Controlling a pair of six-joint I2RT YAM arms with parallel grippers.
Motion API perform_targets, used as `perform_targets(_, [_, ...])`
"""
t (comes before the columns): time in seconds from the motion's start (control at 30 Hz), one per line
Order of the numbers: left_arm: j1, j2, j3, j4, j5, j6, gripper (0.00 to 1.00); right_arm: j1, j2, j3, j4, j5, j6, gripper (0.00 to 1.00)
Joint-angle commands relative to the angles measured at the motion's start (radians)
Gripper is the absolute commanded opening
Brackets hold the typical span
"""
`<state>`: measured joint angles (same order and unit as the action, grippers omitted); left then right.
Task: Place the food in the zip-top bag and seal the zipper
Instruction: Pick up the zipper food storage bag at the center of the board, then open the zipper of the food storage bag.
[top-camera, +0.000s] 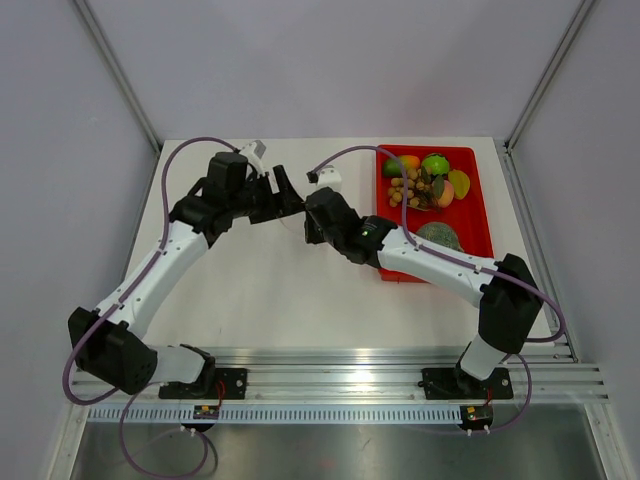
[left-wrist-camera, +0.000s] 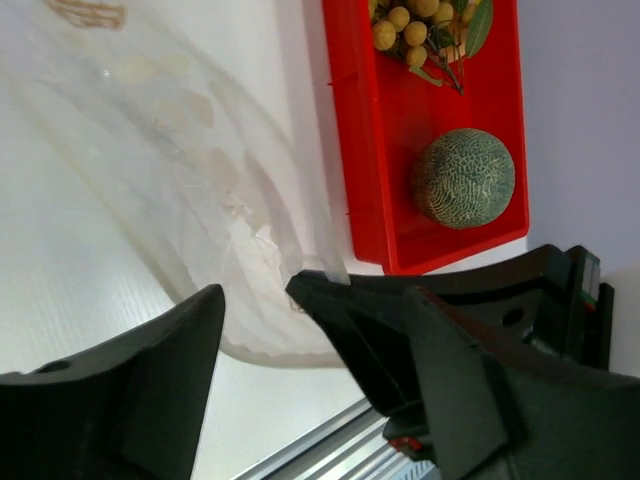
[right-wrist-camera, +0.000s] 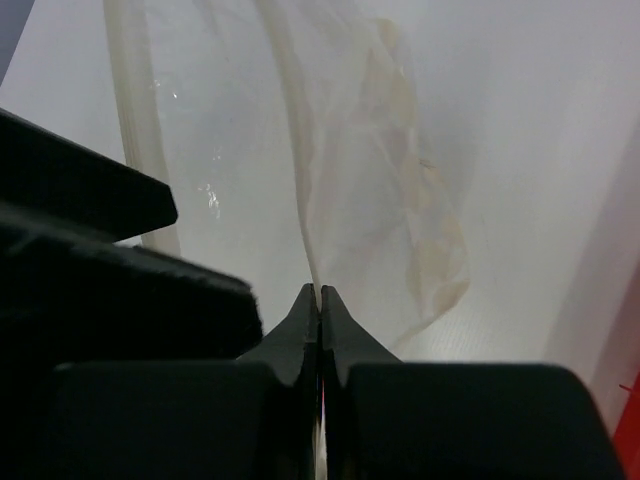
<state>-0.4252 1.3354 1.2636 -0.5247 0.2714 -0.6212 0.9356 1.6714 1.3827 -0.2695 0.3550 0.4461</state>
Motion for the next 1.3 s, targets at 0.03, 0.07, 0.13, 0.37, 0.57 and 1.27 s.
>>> perform_targets(0.03, [-0.006,-0.076,0.08,-0.075,0.065,0.126,0.82,-0.012,-0.016,0.003,0.05,0.004,0.066,0.0])
perform_targets(0.07, [-0.006,-0.088,0.082,-0.084,0.06,0.138,0.81,-0.015,-0.021,0.001,0.052,-0.007,0.075,0.0])
perform_targets(0.13, [-0.006,-0.114,0.079,-0.09,0.058,0.164,0.77,-0.023,-0.022,-0.001,0.058,-0.04,0.103,0.0])
perform_targets(0.37, [-0.004,-0.26,-0.116,-0.012,-0.138,0.057,0.61,-0.027,-0.036,-0.016,0.085,-0.08,0.152,0.0])
perform_targets(0.57, [-0.006,-0.219,-0.198,0.132,-0.12,-0.002,0.81,-0.027,-0.03,-0.028,0.104,-0.119,0.163,0.0])
perform_targets(1.27, [-0.006,0.001,-0.113,0.111,-0.268,0.041,0.13,-0.17,-0.139,-0.195,0.209,-0.289,0.299,0.0])
